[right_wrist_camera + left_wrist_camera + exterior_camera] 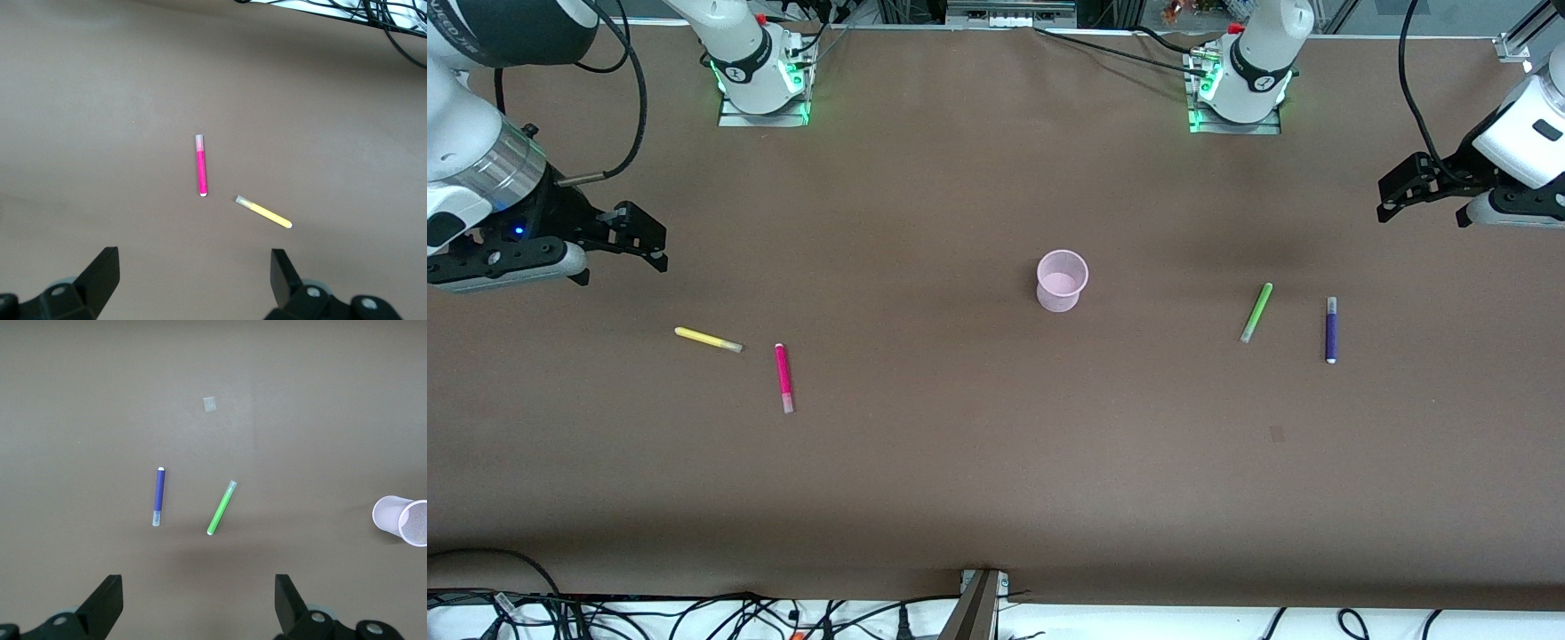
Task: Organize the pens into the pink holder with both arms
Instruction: 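Lower the left gripper over the blue marker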
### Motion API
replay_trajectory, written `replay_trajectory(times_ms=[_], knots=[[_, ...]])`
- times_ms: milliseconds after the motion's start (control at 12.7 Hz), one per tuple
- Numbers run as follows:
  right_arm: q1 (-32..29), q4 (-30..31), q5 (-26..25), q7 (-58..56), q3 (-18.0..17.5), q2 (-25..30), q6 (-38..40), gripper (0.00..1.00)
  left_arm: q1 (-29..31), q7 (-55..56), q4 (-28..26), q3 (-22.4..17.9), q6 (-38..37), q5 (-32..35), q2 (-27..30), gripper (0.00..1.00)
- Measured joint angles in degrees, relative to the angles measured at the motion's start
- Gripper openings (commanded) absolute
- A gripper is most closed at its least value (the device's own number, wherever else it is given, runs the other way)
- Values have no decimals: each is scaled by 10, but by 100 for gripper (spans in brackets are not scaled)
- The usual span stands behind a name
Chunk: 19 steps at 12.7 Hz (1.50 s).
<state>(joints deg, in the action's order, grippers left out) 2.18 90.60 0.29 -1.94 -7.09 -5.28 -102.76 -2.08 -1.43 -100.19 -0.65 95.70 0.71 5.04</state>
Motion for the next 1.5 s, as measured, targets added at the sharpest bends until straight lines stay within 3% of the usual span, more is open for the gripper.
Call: replay_trajectory(times_ms=[237,711,1026,1500], knots=[[5,0,0,0,-1,0,0,100,5,0,-3,-2,3,0,-36,100],[19,0,-11,0,-2,0,0,100,23,0,-23,-7,100,9,-142,100],[62,0,-41,10,-4,0,2,100,47,-4,-112,-7,181,10,-158,100],[70,0,-43,25,4,1,25,100,56,-23,-126,-3,231,15,-196,100]])
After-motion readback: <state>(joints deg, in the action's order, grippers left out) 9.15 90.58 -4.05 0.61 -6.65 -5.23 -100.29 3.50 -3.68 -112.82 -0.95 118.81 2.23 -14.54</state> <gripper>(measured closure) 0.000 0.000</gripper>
